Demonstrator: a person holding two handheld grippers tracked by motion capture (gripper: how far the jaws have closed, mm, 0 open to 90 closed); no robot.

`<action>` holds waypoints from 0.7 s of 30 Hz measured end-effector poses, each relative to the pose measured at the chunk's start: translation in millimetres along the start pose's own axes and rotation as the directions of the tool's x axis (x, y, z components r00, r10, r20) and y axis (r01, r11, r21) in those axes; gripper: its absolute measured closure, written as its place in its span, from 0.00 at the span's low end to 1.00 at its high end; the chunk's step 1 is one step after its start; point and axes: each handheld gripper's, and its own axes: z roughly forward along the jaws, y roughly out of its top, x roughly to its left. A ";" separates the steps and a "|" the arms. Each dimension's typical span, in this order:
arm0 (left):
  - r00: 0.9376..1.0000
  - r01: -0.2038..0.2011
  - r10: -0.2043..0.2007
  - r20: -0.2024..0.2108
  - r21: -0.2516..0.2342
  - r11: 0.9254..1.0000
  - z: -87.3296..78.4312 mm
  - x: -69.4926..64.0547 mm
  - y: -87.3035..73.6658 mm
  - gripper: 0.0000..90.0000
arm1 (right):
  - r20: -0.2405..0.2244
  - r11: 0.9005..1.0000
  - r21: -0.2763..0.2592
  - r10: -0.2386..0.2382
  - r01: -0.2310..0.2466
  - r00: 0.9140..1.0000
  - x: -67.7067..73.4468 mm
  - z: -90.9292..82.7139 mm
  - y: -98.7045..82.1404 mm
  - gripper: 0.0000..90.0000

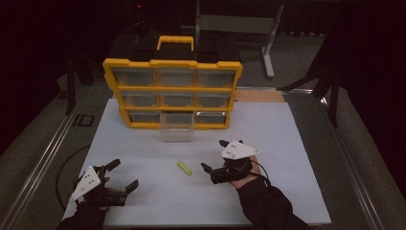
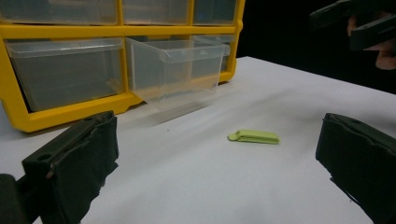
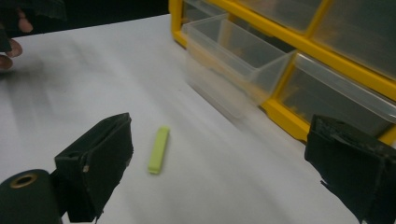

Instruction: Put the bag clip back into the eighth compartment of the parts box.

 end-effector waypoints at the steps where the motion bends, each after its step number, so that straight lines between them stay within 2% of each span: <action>1: 1.000 0.000 0.000 0.000 0.000 1.000 0.0 0.0 0.0 0.00 | -0.010 1.000 0.004 -0.005 0.005 1.000 2.7 6.1 2.3 0.08; 12: 1.000 0.005 -0.005 0.002 -0.005 1.000 -0.6 0.5 0.2 0.00 | -0.051 1.000 0.020 -0.004 0.005 0.999 12.5 34.4 13.5 0.09; 21: 1.000 0.002 -0.002 0.006 -0.001 1.000 -0.1 0.2 0.1 0.00 | -0.075 0.999 0.048 0.000 0.004 0.997 19.3 55.7 13.9 0.10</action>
